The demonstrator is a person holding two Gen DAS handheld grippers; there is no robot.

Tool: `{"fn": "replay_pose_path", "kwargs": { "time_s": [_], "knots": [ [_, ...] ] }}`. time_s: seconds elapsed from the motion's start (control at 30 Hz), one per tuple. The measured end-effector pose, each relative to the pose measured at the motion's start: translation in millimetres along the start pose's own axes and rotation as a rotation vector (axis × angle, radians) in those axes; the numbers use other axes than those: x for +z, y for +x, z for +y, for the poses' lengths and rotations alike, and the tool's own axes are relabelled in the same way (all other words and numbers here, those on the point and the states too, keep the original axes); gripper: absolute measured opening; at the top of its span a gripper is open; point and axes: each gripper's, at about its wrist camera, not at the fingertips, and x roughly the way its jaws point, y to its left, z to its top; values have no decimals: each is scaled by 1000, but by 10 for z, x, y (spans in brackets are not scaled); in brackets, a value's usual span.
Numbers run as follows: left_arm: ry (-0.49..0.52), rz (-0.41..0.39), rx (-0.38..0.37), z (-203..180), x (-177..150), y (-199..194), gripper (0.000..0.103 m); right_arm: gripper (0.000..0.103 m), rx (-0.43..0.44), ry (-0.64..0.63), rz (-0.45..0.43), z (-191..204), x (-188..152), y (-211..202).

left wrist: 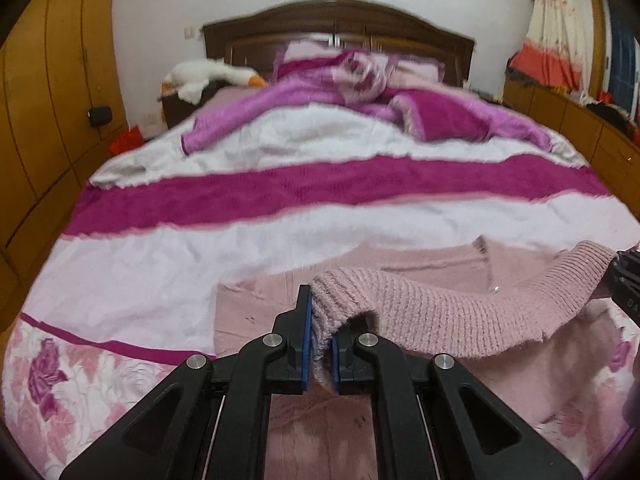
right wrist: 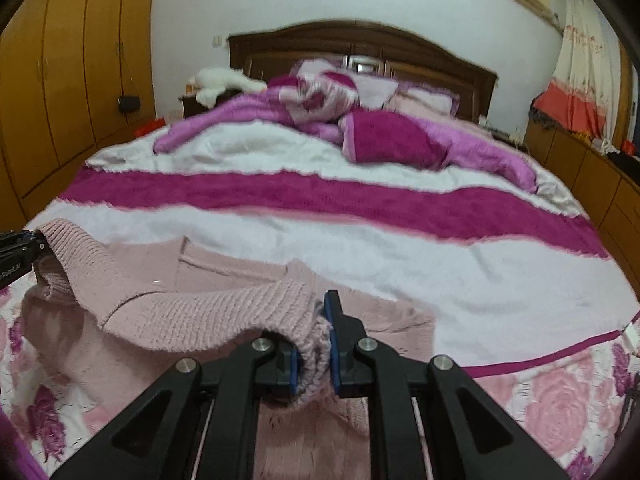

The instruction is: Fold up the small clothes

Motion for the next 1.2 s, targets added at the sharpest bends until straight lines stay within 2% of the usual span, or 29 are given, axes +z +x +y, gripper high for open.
{"fn": "replay_pose_path", "kwargs": {
  "time_s": [0.17, 0.3, 0.37, 0.4, 0.43, 0.47, 0.6, 0.77, 0.83, 0.93, 1.07, 1.13, 1.2],
  "knots": [
    [-9, 79, 17, 55, -102, 472, 0, 11, 6, 20, 89, -36, -144, 535],
    [-57, 115, 13, 123, -175, 722, 0, 15, 24, 72, 125, -130, -250, 846],
    [-58, 112, 14, 126, -187, 764, 0, 32, 42, 103, 139, -179, -270, 956],
    [-53, 114, 18, 125, -186, 773, 3, 45, 44, 112, 142, -202, -276, 985],
    [-47, 122, 17, 130, -172, 778, 5, 51, 49, 121, 152, -220, -284, 1028],
    [-45, 129, 11, 146, -157, 775, 5, 51, 57, 126, 159, -233, -285, 1051],
    [-24, 155, -32, 223, -59, 629, 10, 52, 87, 128, 173, -274, -231, 997],
    [41, 124, -20, 262, -32, 341, 18, 57, 98, 106, 149, -378, -153, 701],
    [33, 122, -21, 312, -14, 246, 20, 62, 106, 110, 149, -439, -136, 604],
    [21, 117, -35, 370, -8, 123, 20, 63, 104, 91, 150, -485, -124, 474],
    [61, 119, -40, 358, -95, 13, 20, 71, 138, 76, 195, -489, -120, 363],
    [82, 133, -56, 329, -176, -7, 20, 71, 146, 49, 244, -461, -121, 342],
    [100, 156, -86, 290, -255, 16, 20, 71, 131, 3, 254, -415, -146, 271]
  ]
}}
